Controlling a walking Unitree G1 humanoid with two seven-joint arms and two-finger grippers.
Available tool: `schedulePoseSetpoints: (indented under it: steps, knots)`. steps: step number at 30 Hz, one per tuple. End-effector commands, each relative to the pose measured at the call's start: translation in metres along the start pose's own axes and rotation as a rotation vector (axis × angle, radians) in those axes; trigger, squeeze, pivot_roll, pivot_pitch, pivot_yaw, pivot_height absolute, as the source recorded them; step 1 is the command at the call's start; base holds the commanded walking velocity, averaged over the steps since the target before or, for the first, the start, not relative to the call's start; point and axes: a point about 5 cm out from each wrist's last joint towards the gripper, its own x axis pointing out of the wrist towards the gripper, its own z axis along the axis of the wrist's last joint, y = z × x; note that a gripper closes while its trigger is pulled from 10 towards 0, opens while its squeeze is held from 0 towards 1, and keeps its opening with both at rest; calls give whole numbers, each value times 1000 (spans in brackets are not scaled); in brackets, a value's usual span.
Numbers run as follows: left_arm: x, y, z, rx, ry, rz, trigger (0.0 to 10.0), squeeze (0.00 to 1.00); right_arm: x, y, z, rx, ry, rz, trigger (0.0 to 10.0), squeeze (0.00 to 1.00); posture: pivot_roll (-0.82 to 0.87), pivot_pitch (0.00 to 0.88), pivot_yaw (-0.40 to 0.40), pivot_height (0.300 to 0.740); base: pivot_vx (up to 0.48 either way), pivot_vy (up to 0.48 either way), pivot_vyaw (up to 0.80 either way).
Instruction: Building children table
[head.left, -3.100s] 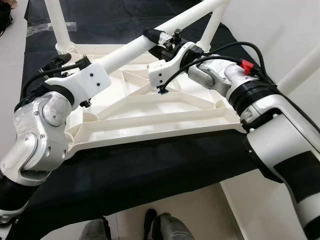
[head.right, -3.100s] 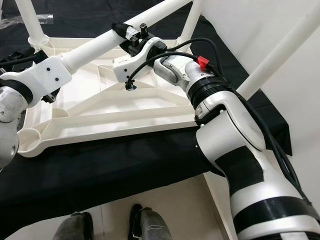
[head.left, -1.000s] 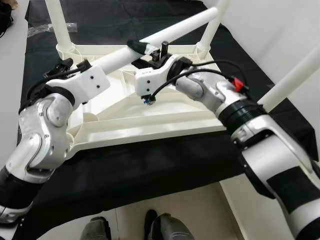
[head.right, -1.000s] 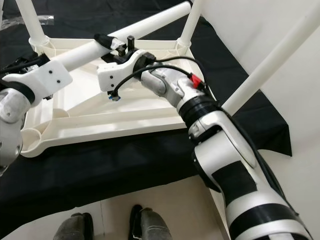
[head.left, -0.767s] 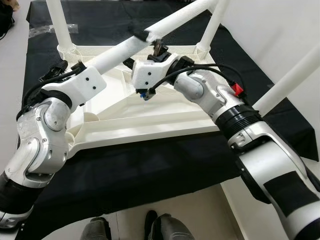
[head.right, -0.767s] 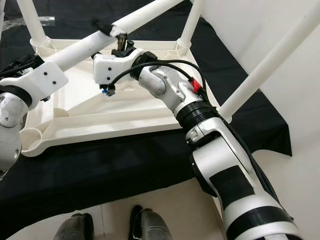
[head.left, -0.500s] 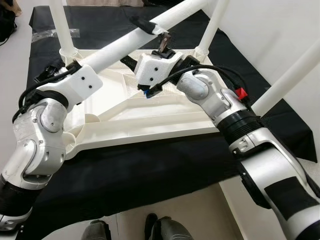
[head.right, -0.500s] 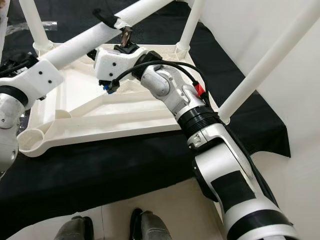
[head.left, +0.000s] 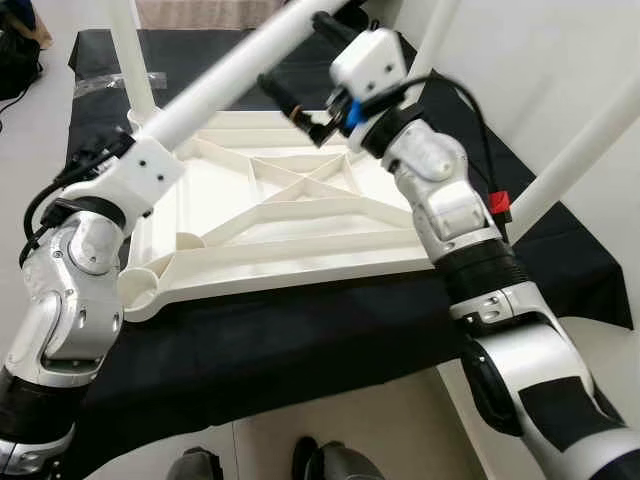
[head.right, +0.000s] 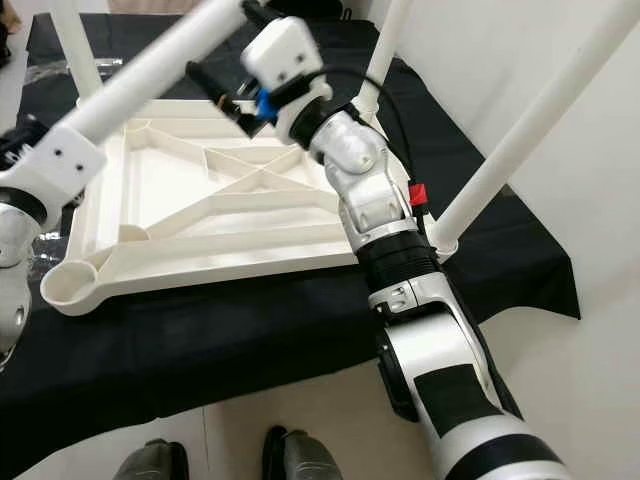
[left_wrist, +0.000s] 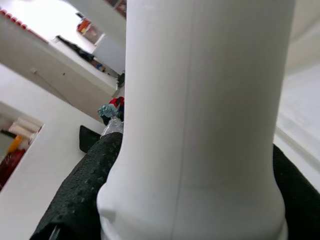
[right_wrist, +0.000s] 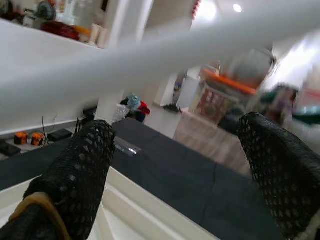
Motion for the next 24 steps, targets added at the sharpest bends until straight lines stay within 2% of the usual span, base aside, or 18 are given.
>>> schedulePoseSetpoints:
  steps: [1,2,3,4,5,6,8,9,10,11,12,13,15,16,17,18,20,24]
  knots:
    - [-2,5,7,-29,-47,31,10000,0,-6,-6,-9,102,34,-42,10000,0,52,108,-134,740,0,0,0]
    - [-2,5,7,-34,-52,36,10000,0,-7,-6,-9,127,36,-46,10000,0,52,108,-134,740,0,0,0]
    - [-3,5,8,-41,-64,37,10000,0,-7,-7,-10,191,35,-54,10000,0,52,110,-132,740,0,0,0]
    - [-3,5,8,-41,-64,37,10000,0,-7,-7,-10,191,35,-54,10000,0,52,110,-132,740,0,0,0]
    - [-5,3,7,-146,-72,5,10000,0,-10,-3,-15,428,59,-28,10000,0,52,110,-133,740,0,0,0]
    - [-7,2,6,-165,-84,-10,10000,0,-11,0,-17,506,65,-7,10000,0,52,110,-133,740,0,0,0]
    - [-7,2,6,-165,-84,-10,10000,0,-11,0,-17,506,65,-7,10000,0,52,110,-133,740,0,0,0]
    - [-8,1,5,-186,-89,-28,10000,0,-14,2,-19,570,75,21,10000,0,52,110,-133,740,0,0,0]
    - [-8,1,5,-186,-89,-28,10000,0,-14,2,-19,570,75,21,10000,0,52,110,-133,740,0,0,0]
    - [-10,-2,5,-196,-102,-50,10000,0,-18,6,-23,644,82,63,10000,0,56,109,-134,740,0,0,0]
    - [-13,-6,5,-221,-110,-75,10000,0,-23,10,-26,758,93,124,10000,0,59,113,-134,740,0,0,0]
    - [-13,-6,5,-221,-110,-75,10000,0,-23,10,-26,758,93,124,10000,0,59,113,-134,740,0,0,0]
    - [-16,-10,5,-258,-128,-105,10000,0,-31,17,-28,900,97,226,10000,0,57,113,-132,740,0,0,0]
    - [-16,-10,5,-258,-128,-105,10000,0,-31,17,-28,900,97,226,10000,0,57,113,-132,740,0,0,0]
    - [-19,-14,5,-285,-132,-131,10000,0,-40,23,-22,1011,73,354,10000,0,60,117,-133,740,0,0,0]
    - [-19,-14,5,-285,-132,-131,10000,0,-40,23,-22,1011,73,354,10000,0,60,117,-133,740,0,0,0]
    - [-20,-18,4,-309,-130,-151,10000,0,-43,27,-18,1068,59,405,10000,0,61,119,-130,740,0,0,0]
    - [-23,-25,5,-338,-135,-185,10000,0,-38,27,-15,1094,31,367,10000,0,61,119,-130,740,0,0,0]
